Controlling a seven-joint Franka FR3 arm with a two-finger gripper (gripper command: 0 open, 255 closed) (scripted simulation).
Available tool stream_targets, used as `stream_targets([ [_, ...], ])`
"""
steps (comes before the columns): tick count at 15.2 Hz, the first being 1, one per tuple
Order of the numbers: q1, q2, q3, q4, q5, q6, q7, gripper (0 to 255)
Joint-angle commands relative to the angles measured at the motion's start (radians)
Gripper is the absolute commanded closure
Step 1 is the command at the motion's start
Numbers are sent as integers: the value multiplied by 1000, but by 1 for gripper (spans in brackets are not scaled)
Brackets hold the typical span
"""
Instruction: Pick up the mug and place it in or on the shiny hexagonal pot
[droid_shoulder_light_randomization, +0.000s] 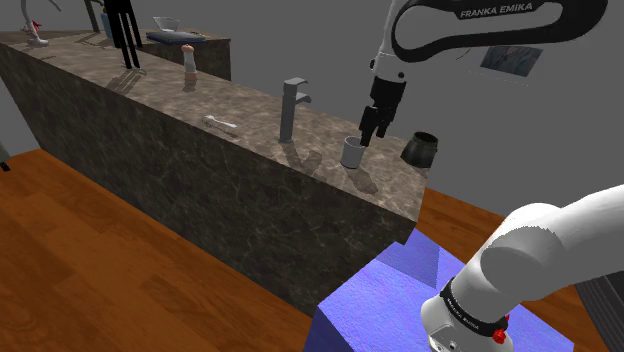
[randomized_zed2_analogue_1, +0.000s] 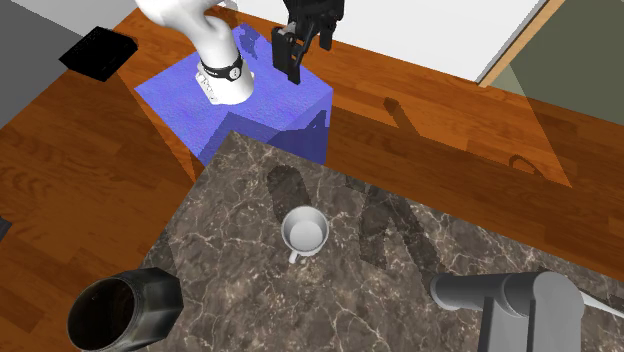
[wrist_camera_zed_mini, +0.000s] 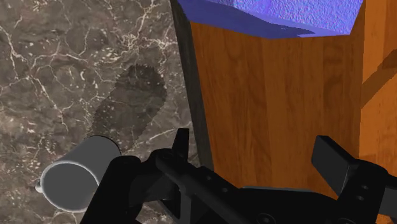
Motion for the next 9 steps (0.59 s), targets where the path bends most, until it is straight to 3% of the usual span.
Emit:
stream_targets([
  [1,-12,55,-14,11,-18,45,-20,0],
  [9,-54,319,-62,128,-72,195,-82,0],
])
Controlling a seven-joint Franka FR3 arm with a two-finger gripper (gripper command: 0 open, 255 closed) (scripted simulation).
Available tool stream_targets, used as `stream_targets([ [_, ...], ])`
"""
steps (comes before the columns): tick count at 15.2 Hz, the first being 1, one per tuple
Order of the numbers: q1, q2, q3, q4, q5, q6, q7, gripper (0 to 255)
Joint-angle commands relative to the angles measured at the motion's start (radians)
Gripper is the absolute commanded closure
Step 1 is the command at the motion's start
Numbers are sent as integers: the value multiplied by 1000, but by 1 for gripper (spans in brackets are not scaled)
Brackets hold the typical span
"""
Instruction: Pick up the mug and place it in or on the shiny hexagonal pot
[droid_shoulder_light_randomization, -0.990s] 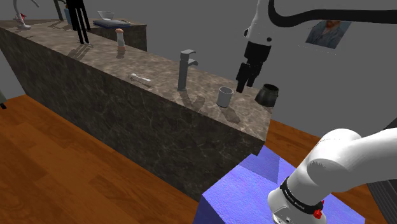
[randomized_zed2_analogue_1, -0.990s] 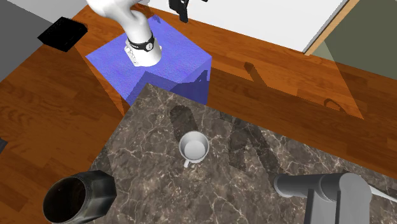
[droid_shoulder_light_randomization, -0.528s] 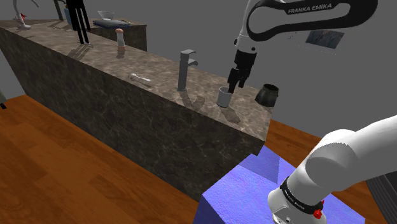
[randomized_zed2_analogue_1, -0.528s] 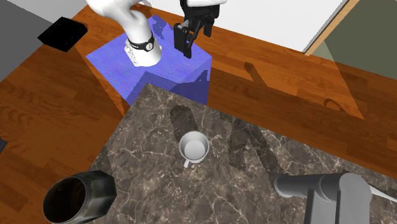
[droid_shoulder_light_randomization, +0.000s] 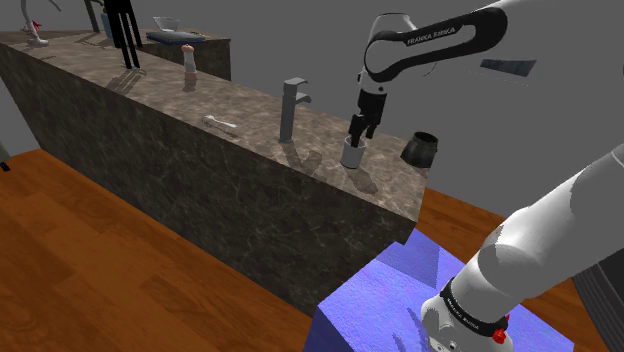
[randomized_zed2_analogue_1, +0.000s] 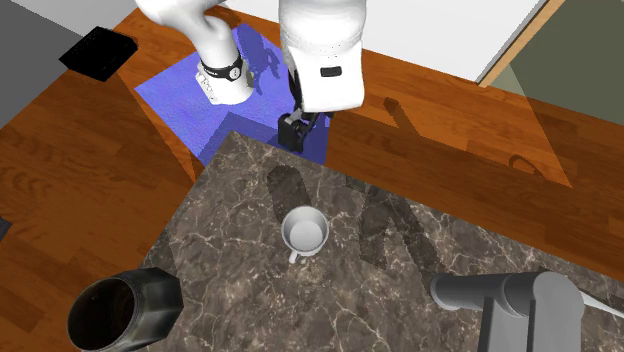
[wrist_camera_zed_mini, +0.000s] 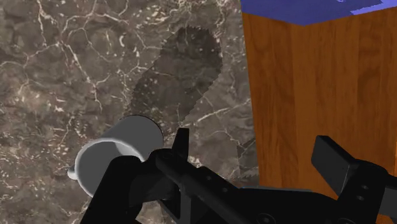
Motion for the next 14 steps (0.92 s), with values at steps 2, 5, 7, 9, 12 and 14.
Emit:
stream_targets([
  [2,-12,111,-14,66,-14,48,-17,0],
  [5,-26,216,-29,137,-26,84,-38,0],
  [7,-36,286,-38,190,-31,103,-51,0],
  [9,-45,357,-46,249,-35,118,-65,0],
  [12,-51,401,-51,264,-36,148,-71,0],
  [14,-53,413,-51,251,-36,173,-72,0],
])
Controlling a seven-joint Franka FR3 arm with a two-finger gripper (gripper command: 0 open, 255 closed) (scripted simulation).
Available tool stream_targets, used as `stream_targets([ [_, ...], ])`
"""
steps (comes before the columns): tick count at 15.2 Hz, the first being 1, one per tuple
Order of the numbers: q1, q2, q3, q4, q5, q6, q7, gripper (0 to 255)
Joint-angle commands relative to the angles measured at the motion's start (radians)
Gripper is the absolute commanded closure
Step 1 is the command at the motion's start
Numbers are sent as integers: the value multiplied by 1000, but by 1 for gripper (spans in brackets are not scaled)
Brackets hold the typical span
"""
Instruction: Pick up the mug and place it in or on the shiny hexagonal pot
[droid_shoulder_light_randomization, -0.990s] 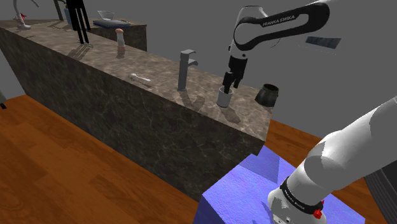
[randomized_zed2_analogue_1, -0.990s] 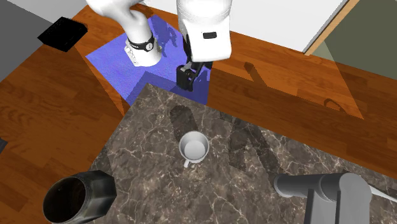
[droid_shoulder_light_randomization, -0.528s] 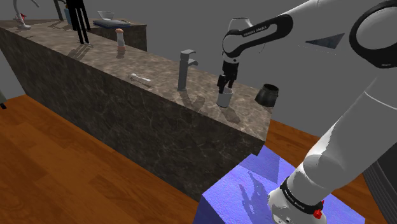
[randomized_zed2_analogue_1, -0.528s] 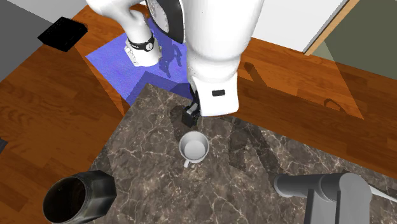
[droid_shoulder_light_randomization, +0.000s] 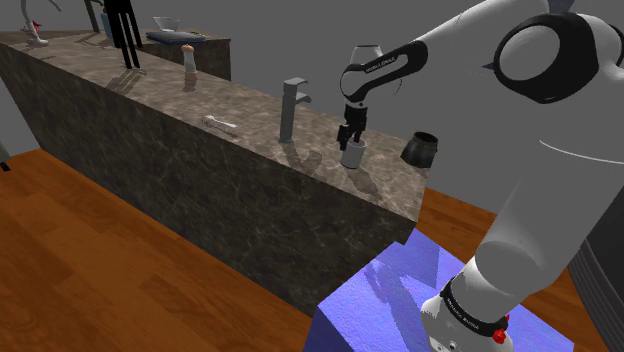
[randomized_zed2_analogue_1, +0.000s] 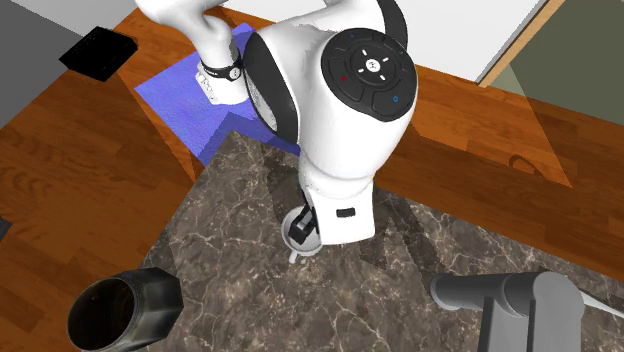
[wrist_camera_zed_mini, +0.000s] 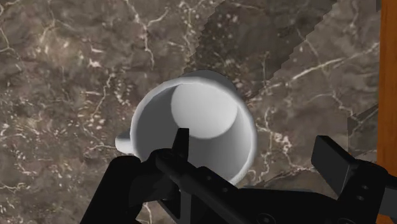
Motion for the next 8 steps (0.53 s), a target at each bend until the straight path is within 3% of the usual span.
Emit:
stream_targets([
  [1,-1,16,-1,-8,0,25,-1,0],
  [8,-3,32,-1,-23,1,56,-1,0],
])
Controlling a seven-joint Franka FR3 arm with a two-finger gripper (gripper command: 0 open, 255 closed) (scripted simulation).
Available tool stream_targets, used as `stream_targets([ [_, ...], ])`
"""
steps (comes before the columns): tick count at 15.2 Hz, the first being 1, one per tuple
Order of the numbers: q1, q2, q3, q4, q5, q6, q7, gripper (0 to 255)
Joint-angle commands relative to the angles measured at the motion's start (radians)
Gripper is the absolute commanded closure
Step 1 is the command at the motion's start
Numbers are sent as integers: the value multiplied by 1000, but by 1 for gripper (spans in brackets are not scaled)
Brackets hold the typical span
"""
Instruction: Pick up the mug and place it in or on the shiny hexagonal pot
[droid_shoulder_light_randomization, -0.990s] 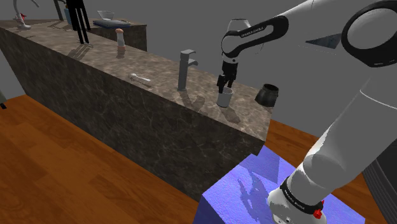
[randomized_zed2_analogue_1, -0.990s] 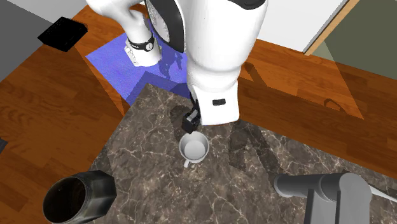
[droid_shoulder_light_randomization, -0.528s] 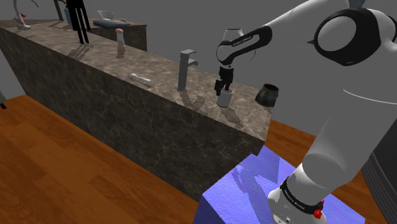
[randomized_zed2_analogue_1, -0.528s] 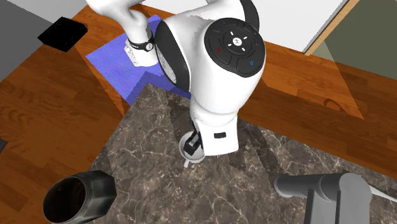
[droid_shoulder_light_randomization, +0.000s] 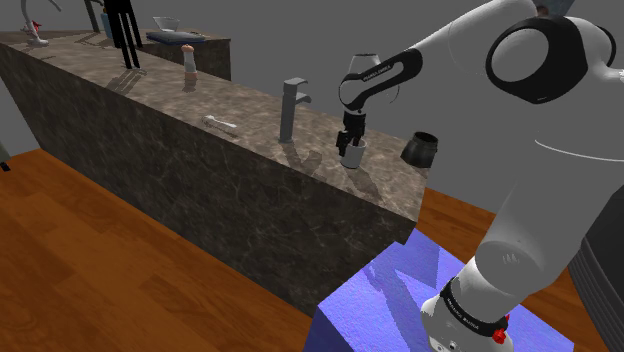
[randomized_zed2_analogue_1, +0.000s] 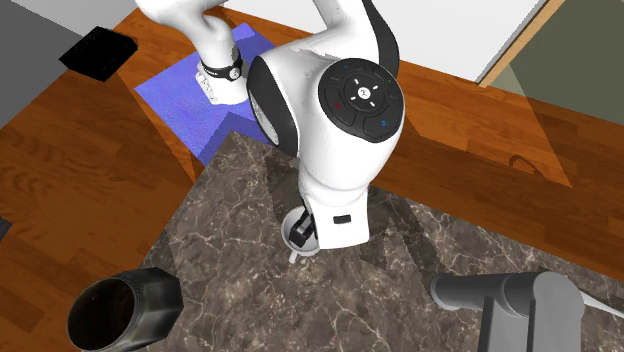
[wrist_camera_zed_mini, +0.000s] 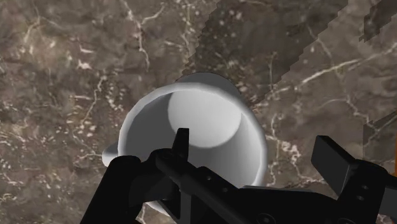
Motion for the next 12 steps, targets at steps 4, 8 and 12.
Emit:
stream_targets([
  [4,0,1,0,0,0,1,0,0],
  [8,0,1,0,0,0,1,0,255],
  [12,0,1,0,0,0,1,0,255],
])
